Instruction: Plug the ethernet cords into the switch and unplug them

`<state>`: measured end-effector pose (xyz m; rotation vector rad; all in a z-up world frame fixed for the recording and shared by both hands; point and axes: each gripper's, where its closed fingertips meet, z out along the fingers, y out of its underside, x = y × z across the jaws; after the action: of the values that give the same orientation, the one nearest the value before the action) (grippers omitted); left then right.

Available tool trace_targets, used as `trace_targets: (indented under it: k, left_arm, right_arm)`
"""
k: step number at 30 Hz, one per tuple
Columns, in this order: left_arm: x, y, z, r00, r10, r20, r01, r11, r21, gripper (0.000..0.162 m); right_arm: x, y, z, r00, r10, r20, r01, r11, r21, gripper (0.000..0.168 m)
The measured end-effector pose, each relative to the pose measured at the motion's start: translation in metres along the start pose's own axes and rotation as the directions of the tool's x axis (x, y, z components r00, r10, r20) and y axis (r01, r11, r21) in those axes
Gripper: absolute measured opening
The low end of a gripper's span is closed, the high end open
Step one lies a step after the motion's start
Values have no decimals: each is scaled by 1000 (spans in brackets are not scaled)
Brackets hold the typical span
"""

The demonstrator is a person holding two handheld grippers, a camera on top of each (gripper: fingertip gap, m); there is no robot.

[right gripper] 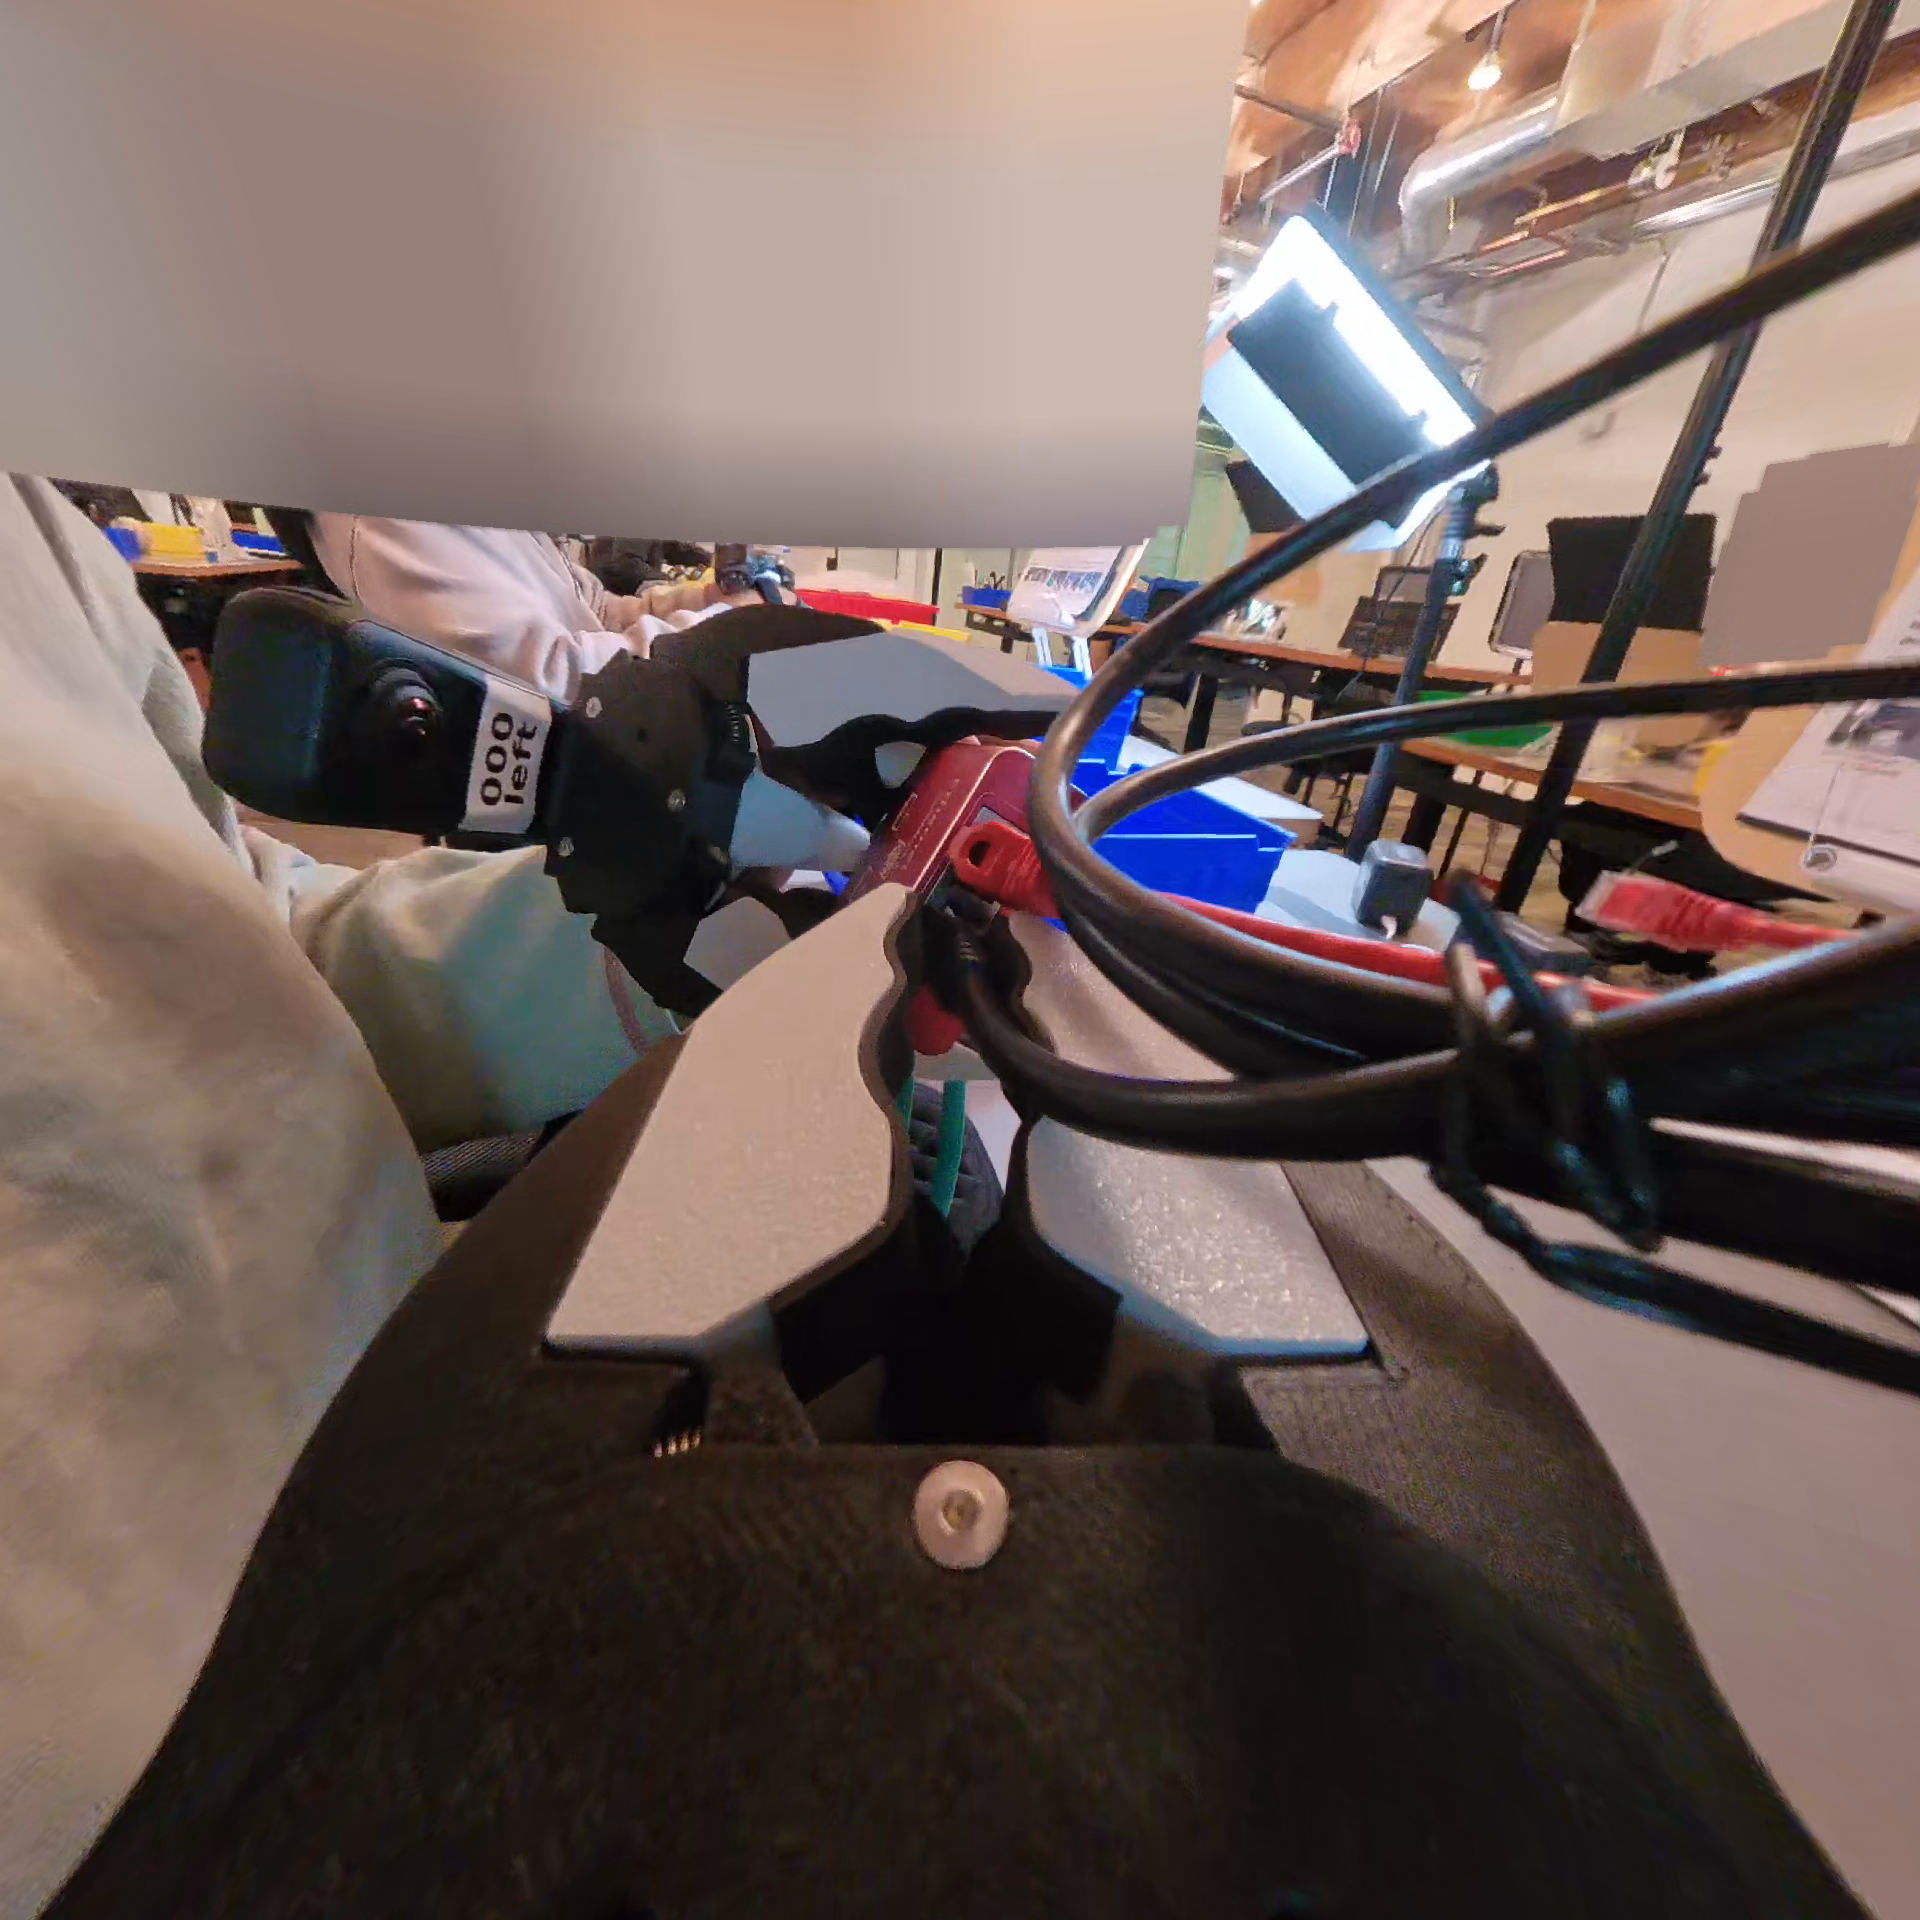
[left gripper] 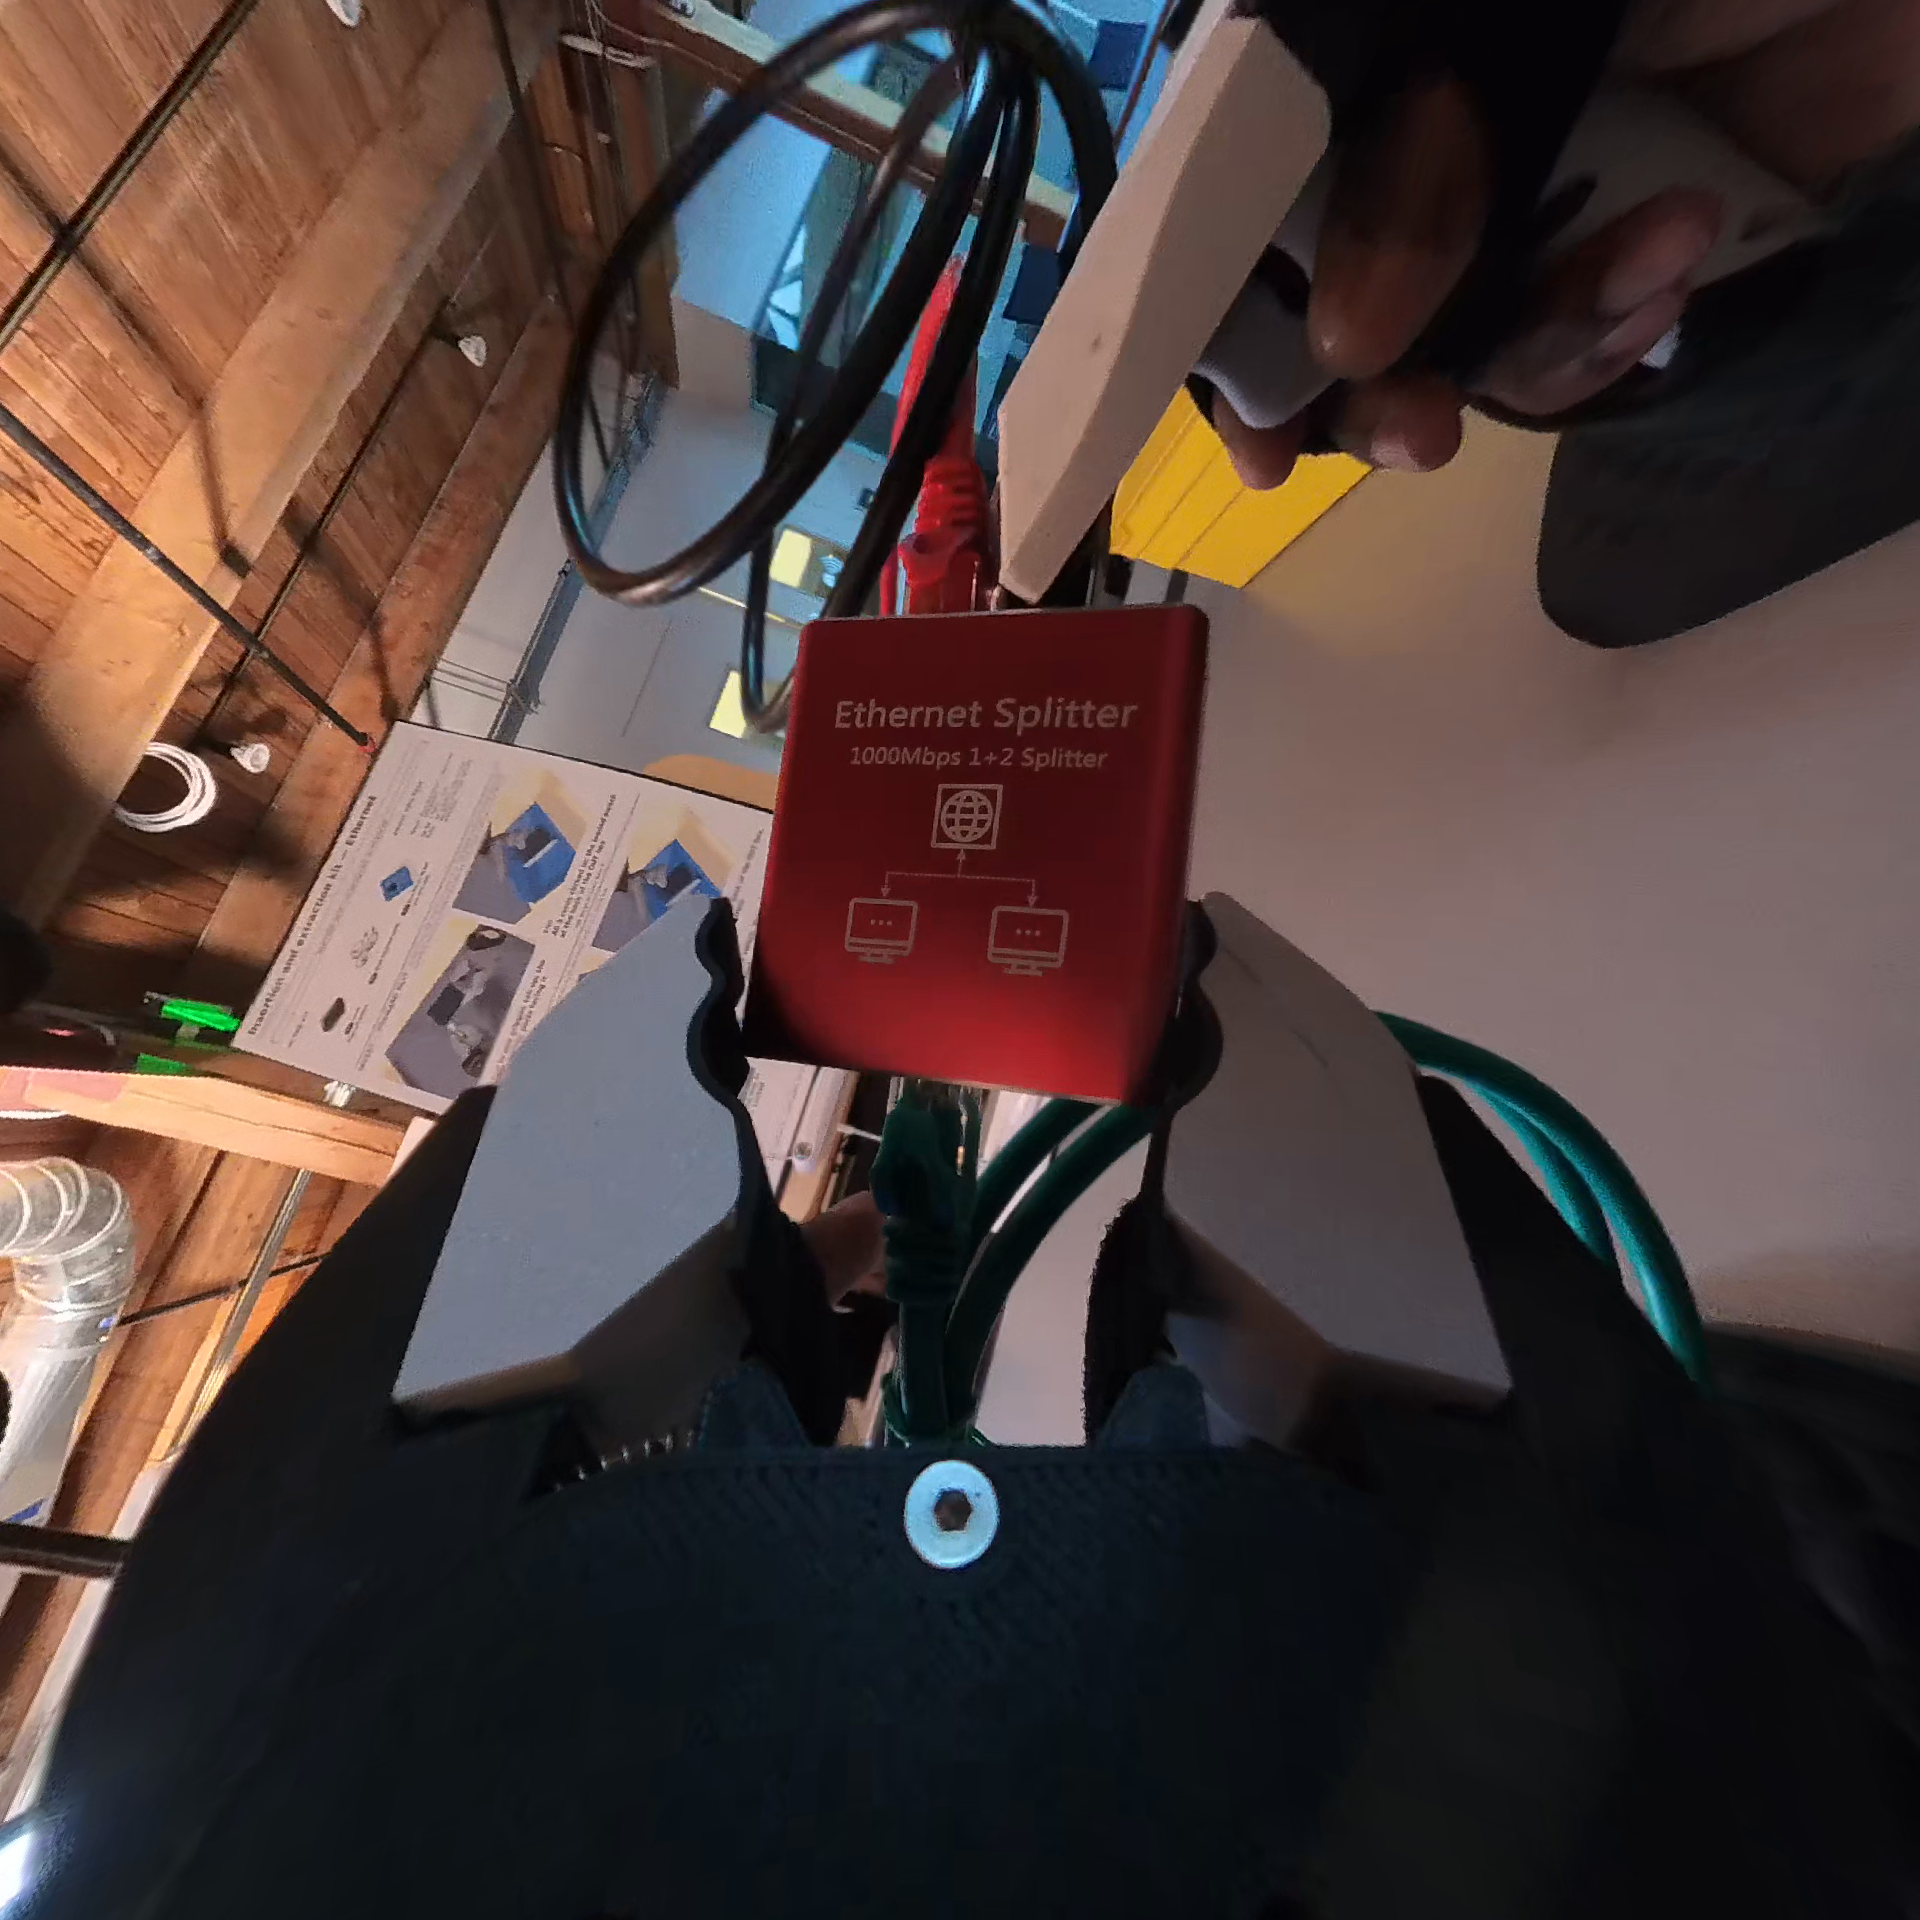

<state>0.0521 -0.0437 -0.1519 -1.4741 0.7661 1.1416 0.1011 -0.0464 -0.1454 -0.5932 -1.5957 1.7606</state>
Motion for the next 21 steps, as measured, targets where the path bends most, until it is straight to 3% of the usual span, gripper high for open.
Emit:
trace_targets:
  k: [8,15,17,18,21]
  left_arm:
    - [-4,-3,-1,995,-5,102,6,1000,-11,80]
    - [-8,4,-8,996,-26,85,25,1000,10,80]
    - [-25,25,-23,977,-184,103,182,983,30,80]
    - [-32,20,-26,962,-252,100,244,966,87,80]
    - [-33,3,-10,979,-186,78,181,981,69,80]
  right_arm:
    - [-2,-8,-2,958,-243,-155,246,969,4,13]
    - [1,-13,-6,996,-61,-59,67,992,107,12]
    - [35,-28,-42,984,7,-177,29,979,201,12]
    - [37,-37,-52,989,68,-133,-30,962,271,12]
    - [24,-28,-30,996,84,-8,-81,980,182,13]
